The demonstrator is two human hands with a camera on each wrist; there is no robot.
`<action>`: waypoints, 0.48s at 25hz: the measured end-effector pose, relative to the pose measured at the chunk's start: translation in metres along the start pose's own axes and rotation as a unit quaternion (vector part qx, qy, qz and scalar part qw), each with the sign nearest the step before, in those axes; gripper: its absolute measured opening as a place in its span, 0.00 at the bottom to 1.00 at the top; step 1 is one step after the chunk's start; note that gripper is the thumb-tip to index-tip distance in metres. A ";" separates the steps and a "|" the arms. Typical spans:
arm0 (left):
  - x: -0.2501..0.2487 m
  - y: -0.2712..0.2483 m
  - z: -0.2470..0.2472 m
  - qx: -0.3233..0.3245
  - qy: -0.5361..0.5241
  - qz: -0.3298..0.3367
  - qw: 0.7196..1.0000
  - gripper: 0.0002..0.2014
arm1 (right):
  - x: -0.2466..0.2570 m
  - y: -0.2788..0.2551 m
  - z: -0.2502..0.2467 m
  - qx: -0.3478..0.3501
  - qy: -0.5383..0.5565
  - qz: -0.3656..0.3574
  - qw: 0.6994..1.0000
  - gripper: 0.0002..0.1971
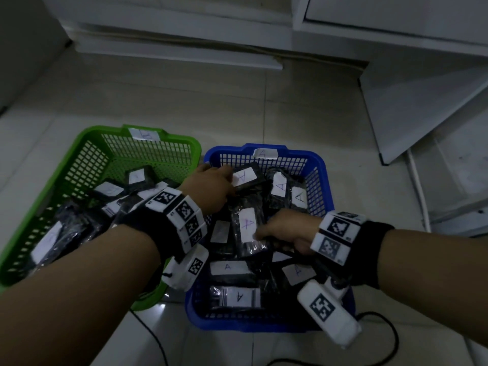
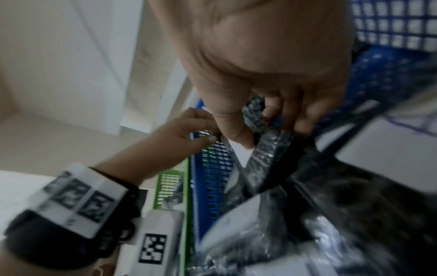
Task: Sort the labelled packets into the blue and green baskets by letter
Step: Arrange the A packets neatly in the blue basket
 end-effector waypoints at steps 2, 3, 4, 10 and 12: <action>0.001 0.000 0.002 0.004 0.005 0.007 1.000 0.17 | 0.009 -0.008 -0.008 -0.012 0.041 -0.032 0.999 0.09; 0.002 0.000 0.003 0.003 0.004 0.008 1.000 0.17 | 0.015 -0.011 -0.015 -0.031 0.069 -0.058 0.995 0.07; 0.003 -0.001 0.005 0.000 -0.002 0.005 1.000 0.17 | 0.020 -0.012 -0.025 -0.062 0.093 -0.083 0.990 0.04; 0.003 -0.011 0.003 -0.010 0.033 -0.055 0.998 0.16 | 0.043 0.020 -0.071 -0.207 0.136 -0.200 0.948 0.16; 0.002 -0.014 0.005 0.000 0.050 -0.045 0.998 0.16 | 0.051 0.034 -0.071 -0.191 0.145 -0.233 0.942 0.17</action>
Point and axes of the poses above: each hand's wrist, its own y-axis towards the middle knuckle, its own z-axis out of the palm, x = y × z, the point moved 3 cm from there along y, towards the middle knuckle, and after that the axes turned 6 degrees about z, right-handed, at the moved point
